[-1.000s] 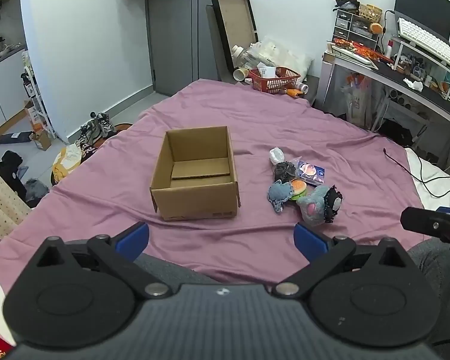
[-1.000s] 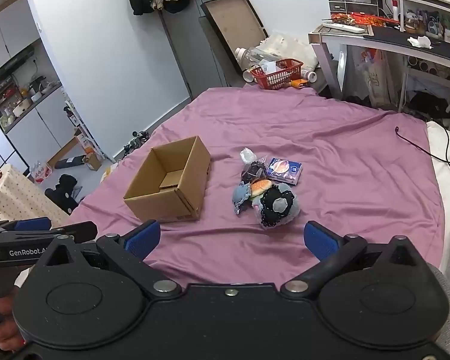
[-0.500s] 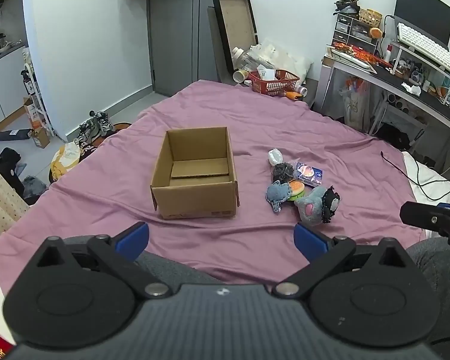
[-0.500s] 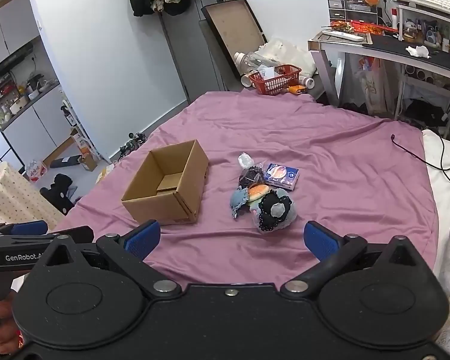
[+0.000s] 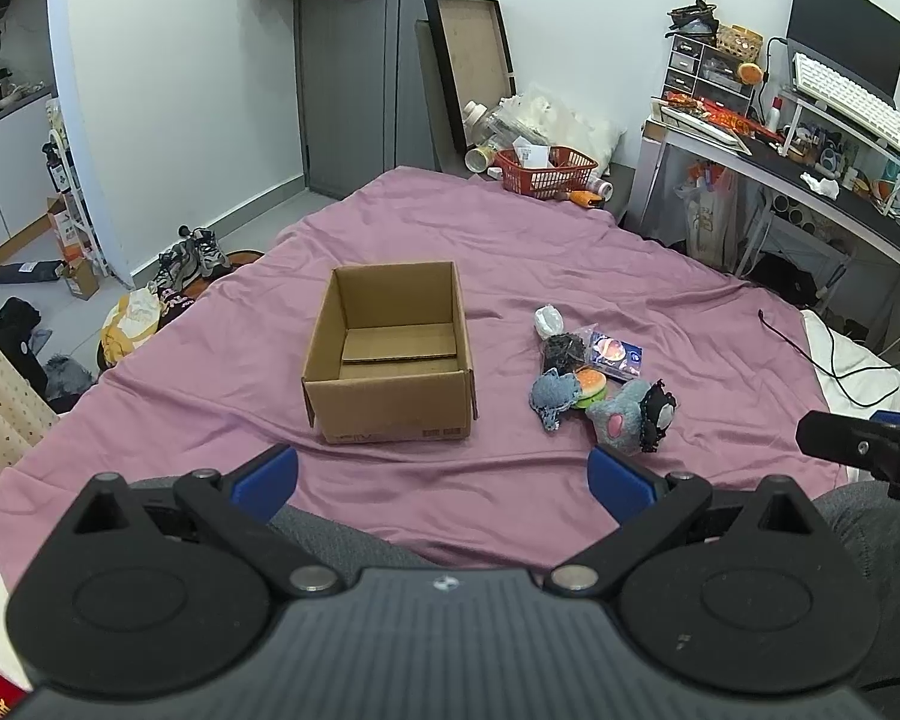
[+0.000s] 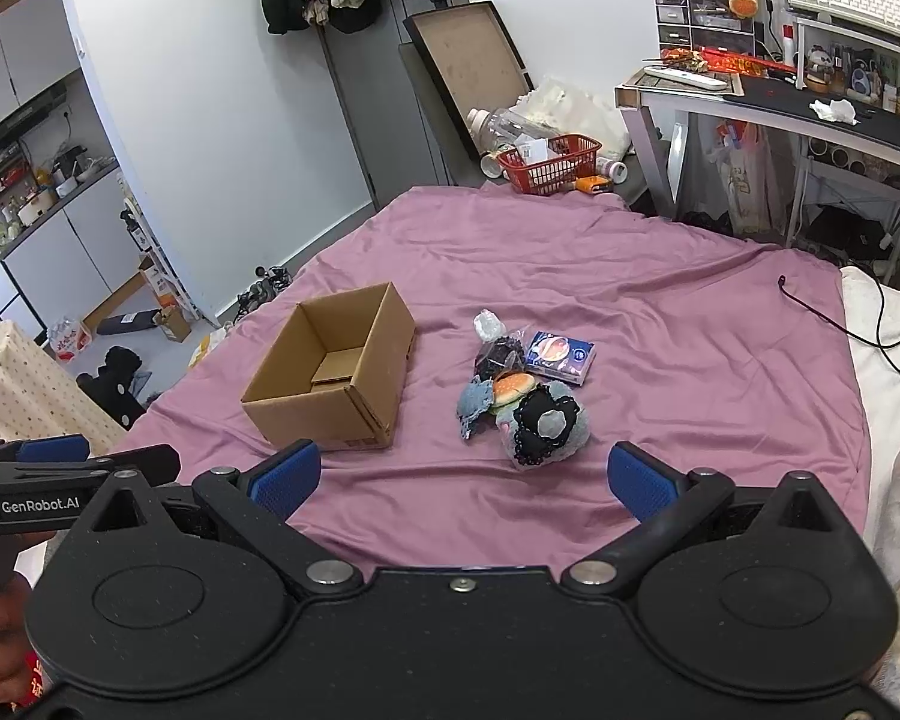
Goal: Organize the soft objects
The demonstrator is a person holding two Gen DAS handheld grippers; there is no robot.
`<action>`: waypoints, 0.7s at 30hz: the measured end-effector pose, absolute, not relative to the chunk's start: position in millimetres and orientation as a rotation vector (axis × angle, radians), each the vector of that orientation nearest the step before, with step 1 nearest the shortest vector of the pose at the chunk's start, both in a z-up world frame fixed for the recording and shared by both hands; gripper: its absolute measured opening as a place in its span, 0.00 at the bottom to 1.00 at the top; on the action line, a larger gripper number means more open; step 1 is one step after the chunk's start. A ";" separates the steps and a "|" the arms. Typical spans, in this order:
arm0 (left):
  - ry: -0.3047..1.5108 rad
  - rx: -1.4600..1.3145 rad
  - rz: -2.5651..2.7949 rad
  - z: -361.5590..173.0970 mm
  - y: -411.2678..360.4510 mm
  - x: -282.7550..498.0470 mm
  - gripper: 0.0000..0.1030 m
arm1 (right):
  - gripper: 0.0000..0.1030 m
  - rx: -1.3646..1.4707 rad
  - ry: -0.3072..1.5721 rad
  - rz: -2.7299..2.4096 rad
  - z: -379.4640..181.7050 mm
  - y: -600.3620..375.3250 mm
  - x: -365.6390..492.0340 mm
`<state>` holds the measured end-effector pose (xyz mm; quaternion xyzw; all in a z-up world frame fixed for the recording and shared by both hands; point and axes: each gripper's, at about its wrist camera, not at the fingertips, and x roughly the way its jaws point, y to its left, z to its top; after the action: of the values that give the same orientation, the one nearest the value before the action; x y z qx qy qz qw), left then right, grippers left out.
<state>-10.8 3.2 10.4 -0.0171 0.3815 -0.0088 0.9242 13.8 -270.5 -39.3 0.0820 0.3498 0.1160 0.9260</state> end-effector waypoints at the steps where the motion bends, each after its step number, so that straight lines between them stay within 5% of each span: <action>1: 0.783 -0.035 -0.018 10.5 3.2 -10.5 0.99 | 1.00 0.169 0.717 0.238 -38.9 -270.7 14.1; 21: 0.768 -0.023 -0.019 17.2 -3.7 -11.3 0.99 | 1.00 0.169 0.700 0.224 -35.3 -275.2 11.8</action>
<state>-11.3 -3.7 17.2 -0.0113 0.3744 -0.0093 0.9271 11.8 -275.2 -35.3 0.0827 0.3416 0.1094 0.9298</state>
